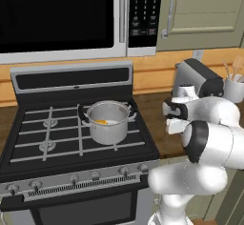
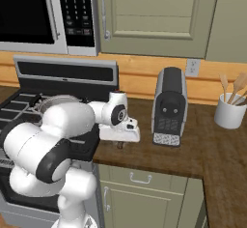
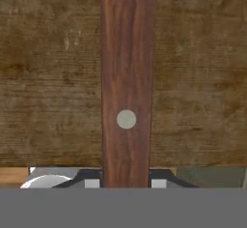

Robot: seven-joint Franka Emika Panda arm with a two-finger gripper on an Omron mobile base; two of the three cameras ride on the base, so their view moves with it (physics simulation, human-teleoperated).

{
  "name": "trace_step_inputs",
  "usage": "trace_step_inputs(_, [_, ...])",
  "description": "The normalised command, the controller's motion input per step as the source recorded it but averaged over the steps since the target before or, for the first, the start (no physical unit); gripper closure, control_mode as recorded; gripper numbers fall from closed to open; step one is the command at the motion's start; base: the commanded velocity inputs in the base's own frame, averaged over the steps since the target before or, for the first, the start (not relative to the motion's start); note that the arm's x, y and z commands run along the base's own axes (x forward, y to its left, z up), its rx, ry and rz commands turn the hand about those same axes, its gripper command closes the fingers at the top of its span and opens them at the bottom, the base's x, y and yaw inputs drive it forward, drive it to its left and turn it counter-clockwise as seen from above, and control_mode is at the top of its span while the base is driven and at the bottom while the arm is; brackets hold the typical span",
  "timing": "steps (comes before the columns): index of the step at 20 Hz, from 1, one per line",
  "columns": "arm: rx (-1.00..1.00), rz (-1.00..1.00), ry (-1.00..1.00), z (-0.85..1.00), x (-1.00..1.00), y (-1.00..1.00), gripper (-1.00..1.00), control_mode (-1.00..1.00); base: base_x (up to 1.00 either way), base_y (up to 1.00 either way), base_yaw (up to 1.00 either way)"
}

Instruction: Put the avocado and corn in the pot. Retrieve the spatula and lightly stir the vegetables in the pot.

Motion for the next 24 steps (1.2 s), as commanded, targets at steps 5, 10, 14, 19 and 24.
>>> trace_step_inputs(5, [-0.57, 0.3, -0.09, 1.0, -0.89, 0.19, 1.0, -1.0, 0.0, 0.0, 0.0])
trace_step_inputs(10, [-0.63, 0.42, -0.03, 1.0, -0.76, 0.22, 1.0, -1.0, 0.0, 0.0, 0.0])
trace_step_inputs(14, [-0.51, 0.39, 0.0, 1.0, -0.28, 0.22, 1.0, -1.0, 0.0, 0.0, 0.0])
trace_step_inputs(19, [-0.45, 0.23, 0.04, 1.0, -0.07, 0.72, 1.0, -1.0, 0.0, 0.0, 0.0])
trace_step_inputs(24, [-0.44, 0.17, 0.07, 1.0, 0.0, 0.78, 1.0, -1.0, 0.0, 0.0, 0.0])
